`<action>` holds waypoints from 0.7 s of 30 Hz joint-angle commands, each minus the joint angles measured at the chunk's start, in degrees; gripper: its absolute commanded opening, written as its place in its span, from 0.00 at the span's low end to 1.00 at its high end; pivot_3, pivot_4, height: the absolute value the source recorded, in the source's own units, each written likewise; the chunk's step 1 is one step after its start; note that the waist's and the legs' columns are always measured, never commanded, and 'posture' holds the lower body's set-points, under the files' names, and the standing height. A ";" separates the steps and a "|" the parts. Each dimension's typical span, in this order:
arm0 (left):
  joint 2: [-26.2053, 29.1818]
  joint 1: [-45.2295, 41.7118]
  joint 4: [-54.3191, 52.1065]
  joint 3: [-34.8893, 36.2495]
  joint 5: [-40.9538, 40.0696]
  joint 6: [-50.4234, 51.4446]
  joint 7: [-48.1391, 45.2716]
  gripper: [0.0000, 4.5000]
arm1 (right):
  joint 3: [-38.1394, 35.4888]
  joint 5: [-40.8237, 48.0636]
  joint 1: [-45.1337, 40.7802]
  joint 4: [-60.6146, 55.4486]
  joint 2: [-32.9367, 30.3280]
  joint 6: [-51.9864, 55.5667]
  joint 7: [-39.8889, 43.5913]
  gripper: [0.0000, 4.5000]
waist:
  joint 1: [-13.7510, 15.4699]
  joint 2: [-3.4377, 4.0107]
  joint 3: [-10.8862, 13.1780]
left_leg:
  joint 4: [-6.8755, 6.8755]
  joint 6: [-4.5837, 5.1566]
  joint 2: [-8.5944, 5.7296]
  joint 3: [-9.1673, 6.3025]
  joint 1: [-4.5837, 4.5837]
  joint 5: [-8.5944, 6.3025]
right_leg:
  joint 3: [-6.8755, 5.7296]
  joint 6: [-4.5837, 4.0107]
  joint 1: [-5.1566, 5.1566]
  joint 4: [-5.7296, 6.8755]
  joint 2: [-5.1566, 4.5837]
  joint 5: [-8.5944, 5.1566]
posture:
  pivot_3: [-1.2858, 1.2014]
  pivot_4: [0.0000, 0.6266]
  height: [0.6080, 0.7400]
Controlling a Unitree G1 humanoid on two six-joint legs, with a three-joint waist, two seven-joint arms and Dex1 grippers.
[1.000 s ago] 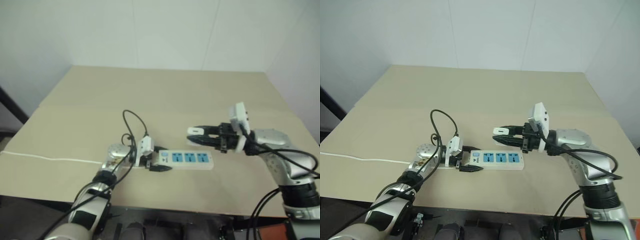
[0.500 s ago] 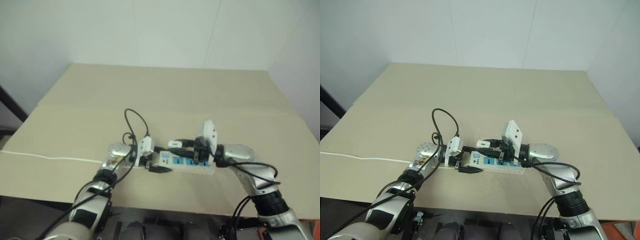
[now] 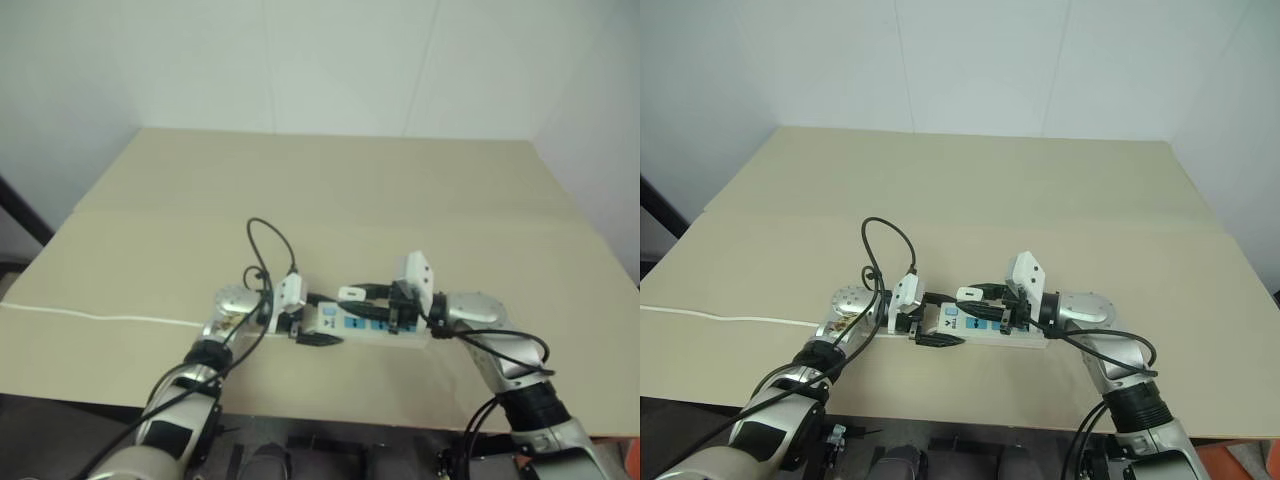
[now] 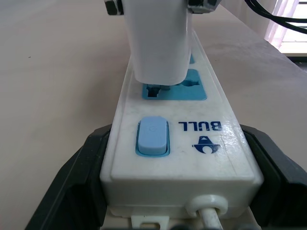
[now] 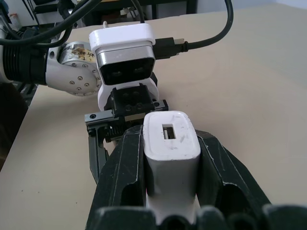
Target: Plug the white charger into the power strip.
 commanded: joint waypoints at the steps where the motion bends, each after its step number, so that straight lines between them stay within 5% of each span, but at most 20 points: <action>1: 0.03 2.05 1.23 -2.54 2.77 0.59 -0.82 0.74 | -1.54 -0.43 -1.13 0.80 0.01 -1.67 0.43 0.25 | 0.00 0.00 0.00 | 0.00 0.00 0.00 0.00 0.00 0.00 | 0.00 0.00 0.00 0.00 0.00 0.00 | 0.52 0.24 1.00; 21: 0.65 1.80 1.00 -2.74 2.95 0.64 -0.47 0.74 | -0.65 -5.27 0.69 10.66 -3.97 -6.39 3.82 0.25 | 0.28 0.04 -0.03 | 0.00 0.00 -0.01 -0.01 0.01 0.00 | -0.02 0.00 0.05 -0.01 -0.01 0.00 | 0.52 0.24 1.00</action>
